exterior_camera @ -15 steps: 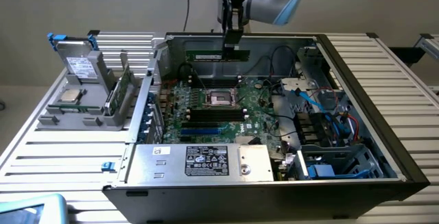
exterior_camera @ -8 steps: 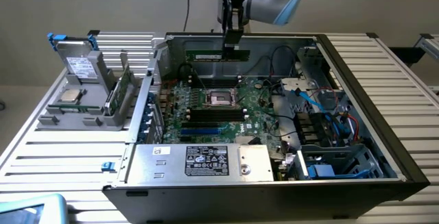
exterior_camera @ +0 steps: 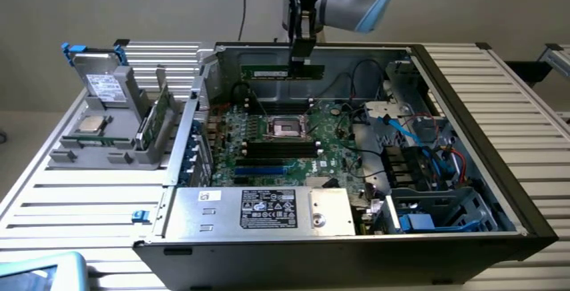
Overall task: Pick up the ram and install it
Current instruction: 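Insert the ram into the slot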
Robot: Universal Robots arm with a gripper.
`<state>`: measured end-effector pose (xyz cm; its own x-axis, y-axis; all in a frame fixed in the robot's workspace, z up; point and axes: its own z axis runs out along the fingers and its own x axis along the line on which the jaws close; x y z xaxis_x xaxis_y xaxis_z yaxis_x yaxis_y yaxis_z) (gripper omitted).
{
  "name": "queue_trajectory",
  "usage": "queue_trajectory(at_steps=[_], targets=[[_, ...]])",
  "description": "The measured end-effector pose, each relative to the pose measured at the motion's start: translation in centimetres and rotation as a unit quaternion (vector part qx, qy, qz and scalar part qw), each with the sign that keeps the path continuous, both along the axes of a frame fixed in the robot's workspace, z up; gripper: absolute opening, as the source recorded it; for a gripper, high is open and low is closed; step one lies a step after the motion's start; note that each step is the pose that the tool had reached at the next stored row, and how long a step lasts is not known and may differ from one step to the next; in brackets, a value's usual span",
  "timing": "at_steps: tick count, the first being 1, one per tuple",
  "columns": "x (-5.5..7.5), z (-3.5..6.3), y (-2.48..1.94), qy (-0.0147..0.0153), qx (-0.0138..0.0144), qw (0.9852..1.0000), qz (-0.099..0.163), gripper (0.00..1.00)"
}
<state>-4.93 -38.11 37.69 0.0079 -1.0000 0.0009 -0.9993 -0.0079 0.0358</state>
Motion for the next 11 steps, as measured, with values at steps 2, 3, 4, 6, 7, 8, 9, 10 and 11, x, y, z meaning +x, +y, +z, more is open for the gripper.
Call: queue_trajectory(at_steps=[2,3,4,6,7,8,9,10,11], targets=[[0.00,-0.02,0.00,0.0000,-0.0004,1.0000,0.000,0.14],[0.01,-0.04,0.01,0.0000,-0.0013,1.0000,0.000,0.14],[0.00,-0.07,0.01,0.0001,-0.0034,1.0000,0.000,0.14],[0.00,-0.12,0.03,0.0001,-0.0123,0.9999,0.000,0.14],[0.00,-0.15,0.03,0.0001,-0.0168,0.9999,0.000,0.14],[0.00,-0.18,0.03,0.0002,-0.0200,0.9998,0.000,0.14],[0.00,-0.25,0.03,0.0001,-0.0215,0.9998,0.000,0.14],[0.01,-0.37,0.03,0.0001,-0.0225,0.9997,0.000,0.14],[0.00,-0.52,0.04,0.0001,-0.0230,0.9997,0.000,0.14]])
